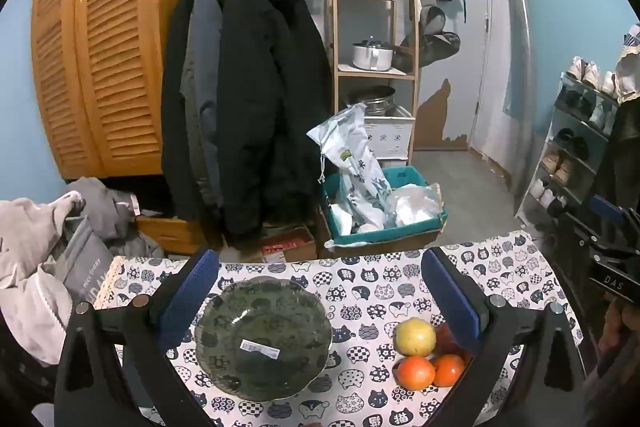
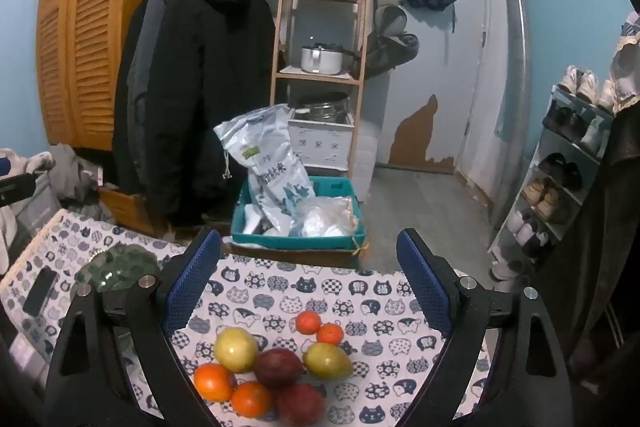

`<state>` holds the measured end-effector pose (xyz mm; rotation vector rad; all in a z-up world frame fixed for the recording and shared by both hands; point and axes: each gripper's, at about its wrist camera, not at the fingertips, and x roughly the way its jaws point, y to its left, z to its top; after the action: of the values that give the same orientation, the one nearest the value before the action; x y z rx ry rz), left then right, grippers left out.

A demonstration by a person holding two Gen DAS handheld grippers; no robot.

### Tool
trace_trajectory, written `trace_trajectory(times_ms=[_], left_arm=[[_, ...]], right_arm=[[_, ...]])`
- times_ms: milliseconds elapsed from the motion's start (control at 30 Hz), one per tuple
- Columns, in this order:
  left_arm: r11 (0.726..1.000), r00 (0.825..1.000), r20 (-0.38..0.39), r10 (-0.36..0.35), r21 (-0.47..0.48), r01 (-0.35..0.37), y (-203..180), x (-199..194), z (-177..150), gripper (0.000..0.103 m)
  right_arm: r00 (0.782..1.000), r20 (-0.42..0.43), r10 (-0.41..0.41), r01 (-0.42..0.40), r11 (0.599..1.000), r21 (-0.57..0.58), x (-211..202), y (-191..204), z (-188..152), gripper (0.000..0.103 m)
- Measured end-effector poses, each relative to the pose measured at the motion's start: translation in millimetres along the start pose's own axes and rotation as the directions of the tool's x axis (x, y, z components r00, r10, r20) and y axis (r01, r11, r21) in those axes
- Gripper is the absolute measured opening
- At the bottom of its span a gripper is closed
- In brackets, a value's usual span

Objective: Organize fruits

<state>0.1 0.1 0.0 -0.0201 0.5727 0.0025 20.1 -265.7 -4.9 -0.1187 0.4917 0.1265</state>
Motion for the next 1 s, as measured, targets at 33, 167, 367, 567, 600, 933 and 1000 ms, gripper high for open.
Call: trace_trajectory(times_ms=[33, 167, 367, 567, 600, 933, 1000], left_arm=[[1.0, 1.0, 0.003, 0.001, 0.001, -0.001, 0.0, -0.1, 0.0, 0.102], [1.0, 1.0, 0.001, 0.007, 0.01, -0.007, 0.3, 0.5, 0.5, 0.102], [1.0, 1.0, 0.012, -0.003, 0.007, 0.003, 0.0, 0.9, -0.5, 0.102], [1.0, 0.999, 0.032, 0.001, 0.024, -0.002, -2.2, -3.4, -0.3, 0.102], [1.0, 0.999, 0.032, 0.0, 0.024, -0.001, -1.7, -3.4, 0.4, 0.102], [1.0, 1.0, 0.031, 0.0, 0.024, 0.0, -1.4, -5.1, -0.7, 0.102], [1.0, 1.0, 0.032, 0.001, 0.024, -0.002, -1.3, -5.7, -0.5, 0.102]], right_arm=[[1.0, 0.001, -0.002, 0.002, 1.0, 0.004, 0.0, -0.1, -0.3, 0.088], [1.0, -0.003, -0.001, 0.001, 1.0, 0.002, 0.4, 0.3, -0.6, 0.088], [1.0, -0.005, 0.0, 0.0, 1.0, 0.002, 0.1, 0.5, -0.4, 0.088], [1.0, -0.005, -0.001, 0.001, 1.0, 0.001, -0.5, 1.0, 0.6, 0.088], [1.0, -0.005, -0.001, 0.001, 1.0, -0.001, -0.6, 1.4, 0.7, 0.088], [1.0, -0.004, -0.003, 0.003, 1.0, -0.004, -1.4, 2.7, 1.9, 0.088], [1.0, -0.003, -0.003, 0.003, 1.0, -0.005, -1.3, 3.1, 2.0, 0.088]])
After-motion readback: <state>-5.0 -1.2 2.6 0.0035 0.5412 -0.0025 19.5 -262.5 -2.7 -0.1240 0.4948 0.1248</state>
